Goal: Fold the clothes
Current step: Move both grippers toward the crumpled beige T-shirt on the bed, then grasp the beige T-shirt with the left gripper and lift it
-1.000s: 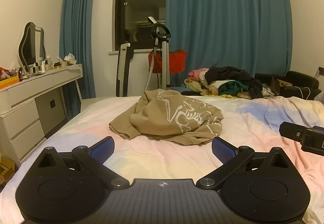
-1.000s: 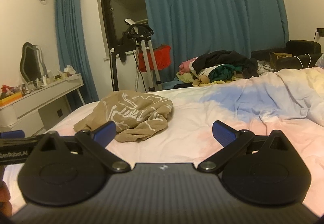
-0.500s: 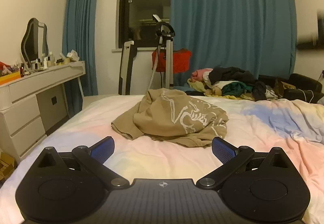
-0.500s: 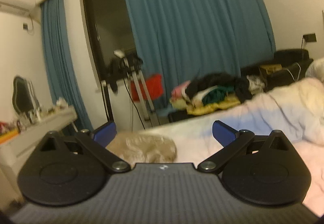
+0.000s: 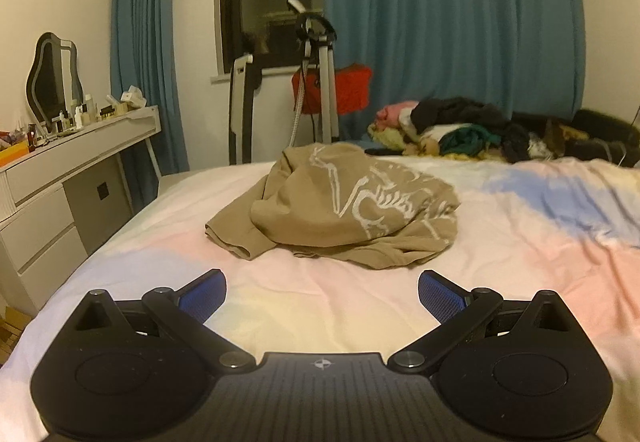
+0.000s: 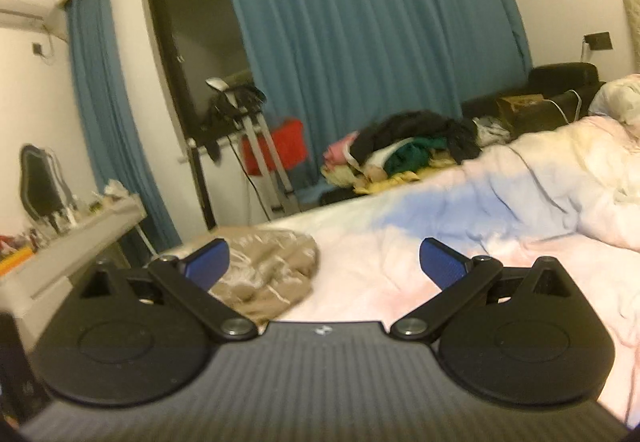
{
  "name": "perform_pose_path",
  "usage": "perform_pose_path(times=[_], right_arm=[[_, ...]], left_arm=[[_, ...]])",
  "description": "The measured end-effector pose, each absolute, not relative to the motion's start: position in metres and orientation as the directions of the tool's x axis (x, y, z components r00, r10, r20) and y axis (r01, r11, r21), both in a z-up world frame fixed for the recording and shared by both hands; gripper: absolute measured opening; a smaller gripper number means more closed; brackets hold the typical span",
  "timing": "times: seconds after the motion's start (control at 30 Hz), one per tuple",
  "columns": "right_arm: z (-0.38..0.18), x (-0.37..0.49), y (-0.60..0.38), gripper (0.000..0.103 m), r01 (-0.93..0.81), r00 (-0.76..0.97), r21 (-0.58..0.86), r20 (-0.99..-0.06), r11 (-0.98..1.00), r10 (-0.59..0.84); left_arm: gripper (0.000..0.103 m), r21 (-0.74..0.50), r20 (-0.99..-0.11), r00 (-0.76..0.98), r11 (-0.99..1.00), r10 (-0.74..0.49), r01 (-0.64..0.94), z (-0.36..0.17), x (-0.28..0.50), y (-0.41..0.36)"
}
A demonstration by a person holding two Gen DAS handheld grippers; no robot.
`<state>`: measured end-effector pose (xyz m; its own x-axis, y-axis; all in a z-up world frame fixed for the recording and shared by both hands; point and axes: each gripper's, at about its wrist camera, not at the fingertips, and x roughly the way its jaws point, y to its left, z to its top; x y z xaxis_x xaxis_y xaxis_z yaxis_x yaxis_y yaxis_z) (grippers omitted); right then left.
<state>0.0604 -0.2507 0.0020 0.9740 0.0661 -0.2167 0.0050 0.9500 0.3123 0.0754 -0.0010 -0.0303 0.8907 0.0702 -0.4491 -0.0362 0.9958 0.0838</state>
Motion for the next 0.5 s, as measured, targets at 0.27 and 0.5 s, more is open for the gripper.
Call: perform_pose_path(times=[0.27,0.5], right_arm=[[-0.020,0.075,-0.260,0.103,0.009,0.968,0.339,-0.239,0.941,0.077],[-0.035,0.095,-0.272,0.103,0.004,0.953,0.446,-0.274,0.895,0.132]], left_arm=[[0.103,0.103,-0.514,0.851,0.993,0.108,-0.063,-0.055,0.158,0.004],[0.103,0.229,-0.434,0.888,0.972,0.151,-0.054,-0.075,0.230,0.003]])
